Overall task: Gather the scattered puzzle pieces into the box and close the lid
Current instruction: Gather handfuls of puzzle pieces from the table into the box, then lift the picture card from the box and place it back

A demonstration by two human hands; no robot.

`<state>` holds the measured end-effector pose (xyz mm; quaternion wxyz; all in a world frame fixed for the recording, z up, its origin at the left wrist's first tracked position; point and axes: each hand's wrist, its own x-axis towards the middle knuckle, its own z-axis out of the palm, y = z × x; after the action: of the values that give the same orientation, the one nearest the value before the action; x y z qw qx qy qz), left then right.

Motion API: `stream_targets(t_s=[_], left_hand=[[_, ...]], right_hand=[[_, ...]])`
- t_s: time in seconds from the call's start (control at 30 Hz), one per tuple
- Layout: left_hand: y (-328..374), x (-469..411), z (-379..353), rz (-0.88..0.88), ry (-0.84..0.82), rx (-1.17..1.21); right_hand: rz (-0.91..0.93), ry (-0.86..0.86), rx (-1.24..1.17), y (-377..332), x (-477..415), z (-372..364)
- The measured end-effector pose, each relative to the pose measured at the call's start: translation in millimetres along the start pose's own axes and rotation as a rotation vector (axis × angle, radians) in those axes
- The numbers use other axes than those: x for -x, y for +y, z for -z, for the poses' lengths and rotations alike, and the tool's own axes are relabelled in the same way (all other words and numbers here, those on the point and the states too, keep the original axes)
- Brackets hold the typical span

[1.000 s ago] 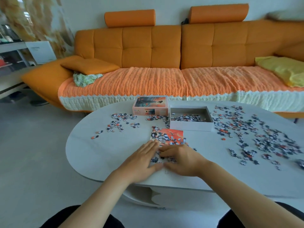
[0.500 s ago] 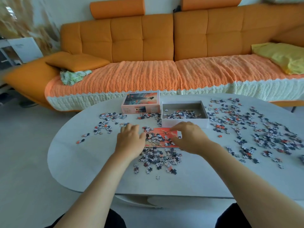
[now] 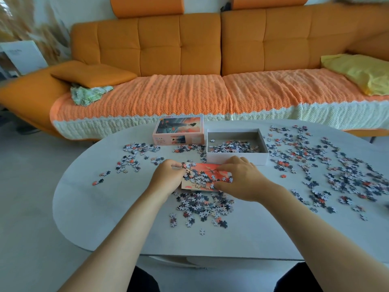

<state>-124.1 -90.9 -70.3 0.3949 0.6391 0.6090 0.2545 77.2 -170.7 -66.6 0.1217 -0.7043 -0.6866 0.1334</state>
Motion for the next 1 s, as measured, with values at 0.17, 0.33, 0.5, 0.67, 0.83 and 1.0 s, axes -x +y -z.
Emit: stream_targets(t_s=[0.17,0.33,0.5,0.67,0.83,1.0], left_hand=[[-2,6,11,0.112,-0.067,0.171],[-2,16,20,0.275,-0.195,0.333],[5,26,23,0.363,-0.296,0.476],[11,28,16,0.355,-0.318,0.489],[20,28,12,0.227,-0.325,0.237],[25,9,1,-0.106,0.024,0.076]], right_hand=[[0.034,-0.033,-0.033,-2,4,4],[0.088,-0.048,-0.032,-4,10,9],[0.15,-0.044,-0.192,-1,18,18],[0.168,0.034,-0.319,4,22,23],[0.159,0.187,-0.393,10,22,26],[0.067,0.276,-0.463,19,15,36]])
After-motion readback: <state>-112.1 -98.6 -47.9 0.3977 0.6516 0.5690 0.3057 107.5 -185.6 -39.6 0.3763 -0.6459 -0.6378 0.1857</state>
